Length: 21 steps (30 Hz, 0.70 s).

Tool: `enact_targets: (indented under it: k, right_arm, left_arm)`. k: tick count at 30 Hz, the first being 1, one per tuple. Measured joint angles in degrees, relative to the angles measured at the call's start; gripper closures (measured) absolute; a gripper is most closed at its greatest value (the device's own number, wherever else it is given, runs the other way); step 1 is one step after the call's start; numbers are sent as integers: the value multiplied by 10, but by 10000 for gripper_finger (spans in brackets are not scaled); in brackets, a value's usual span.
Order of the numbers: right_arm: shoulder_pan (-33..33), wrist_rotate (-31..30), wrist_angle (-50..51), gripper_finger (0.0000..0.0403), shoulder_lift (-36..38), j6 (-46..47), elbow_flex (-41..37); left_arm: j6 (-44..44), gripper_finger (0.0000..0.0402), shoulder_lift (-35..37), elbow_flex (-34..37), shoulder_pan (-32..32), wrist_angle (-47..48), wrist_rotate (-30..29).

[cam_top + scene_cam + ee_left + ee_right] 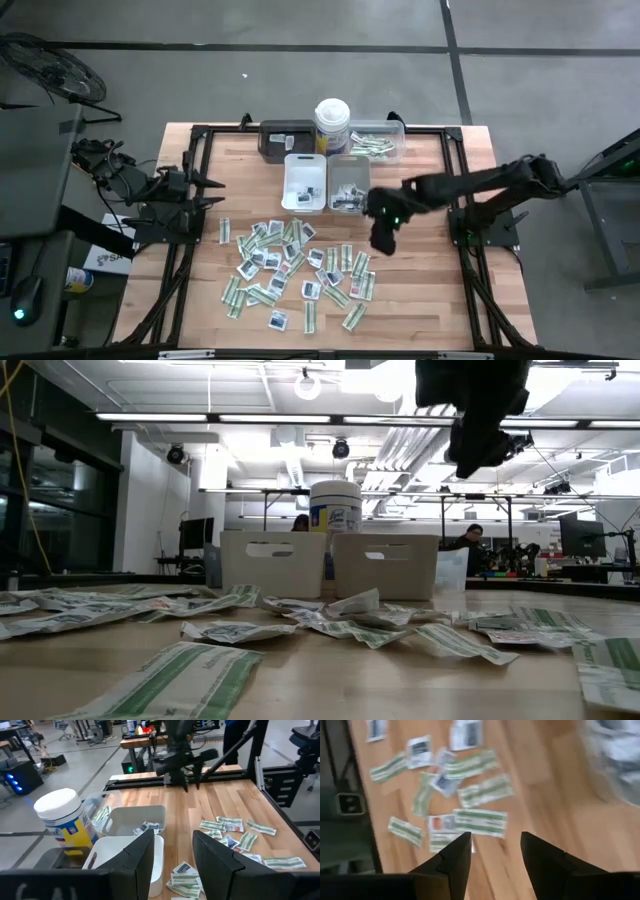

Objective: Pick & Place First Aid Supplies
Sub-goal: Put the band aid into the transparent bin

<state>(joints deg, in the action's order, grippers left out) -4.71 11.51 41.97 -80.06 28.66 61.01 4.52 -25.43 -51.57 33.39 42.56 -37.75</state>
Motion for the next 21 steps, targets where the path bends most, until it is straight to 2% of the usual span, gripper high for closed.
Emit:
enact_targets:
  k: [9, 15, 21]
  right_arm:
    - [-132, -51, -45, 238, -57, 57, 0]
    - [-175, -37, -115, 238, -130, 74, 0]
    - [-187, -54, -114, 238, -180, 79, 0]
  left_arm:
    - [-15, 269, 0, 0, 0, 0, 60]
    - [-18, 269, 0, 0, 0, 0, 64]
    - [-28, 269, 0, 0, 0, 0, 75]
